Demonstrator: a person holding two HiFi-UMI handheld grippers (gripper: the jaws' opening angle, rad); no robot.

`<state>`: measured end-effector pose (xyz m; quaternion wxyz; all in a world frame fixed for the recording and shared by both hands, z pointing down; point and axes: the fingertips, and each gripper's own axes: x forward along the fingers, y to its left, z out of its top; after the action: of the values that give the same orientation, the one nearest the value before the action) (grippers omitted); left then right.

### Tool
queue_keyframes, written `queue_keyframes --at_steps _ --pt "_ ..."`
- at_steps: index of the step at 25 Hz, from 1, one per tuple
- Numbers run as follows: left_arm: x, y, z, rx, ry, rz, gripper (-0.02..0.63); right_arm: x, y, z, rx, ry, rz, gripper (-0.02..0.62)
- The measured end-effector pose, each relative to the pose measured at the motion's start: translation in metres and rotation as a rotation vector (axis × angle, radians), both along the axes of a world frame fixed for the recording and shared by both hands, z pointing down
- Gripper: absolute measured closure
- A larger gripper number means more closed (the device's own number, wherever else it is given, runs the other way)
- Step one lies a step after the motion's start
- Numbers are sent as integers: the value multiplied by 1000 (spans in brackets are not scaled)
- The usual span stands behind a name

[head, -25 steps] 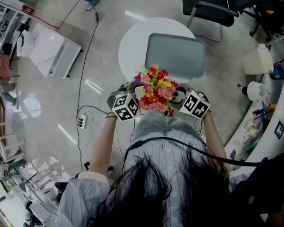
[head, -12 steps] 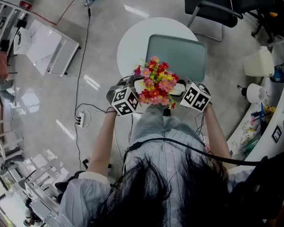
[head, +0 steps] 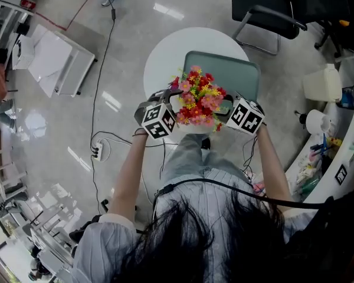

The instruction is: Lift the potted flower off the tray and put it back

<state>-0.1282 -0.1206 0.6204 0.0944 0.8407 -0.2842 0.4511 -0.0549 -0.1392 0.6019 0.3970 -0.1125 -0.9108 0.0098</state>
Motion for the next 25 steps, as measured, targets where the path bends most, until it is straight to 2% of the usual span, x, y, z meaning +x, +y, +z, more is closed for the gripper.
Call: queue_keyframes --at_steps 15,22,25 --pt "-22 -54 40 -65 24 -34 293 -24 -56 38 -11 85 -25 322" --pt "-37 -71 59 -84 32 -95 293 -41 -76 67 25 150 -91 322" --pt "-38 -75 60 -73 57 -128 294 -43 -82 69 25 156 -111 322"
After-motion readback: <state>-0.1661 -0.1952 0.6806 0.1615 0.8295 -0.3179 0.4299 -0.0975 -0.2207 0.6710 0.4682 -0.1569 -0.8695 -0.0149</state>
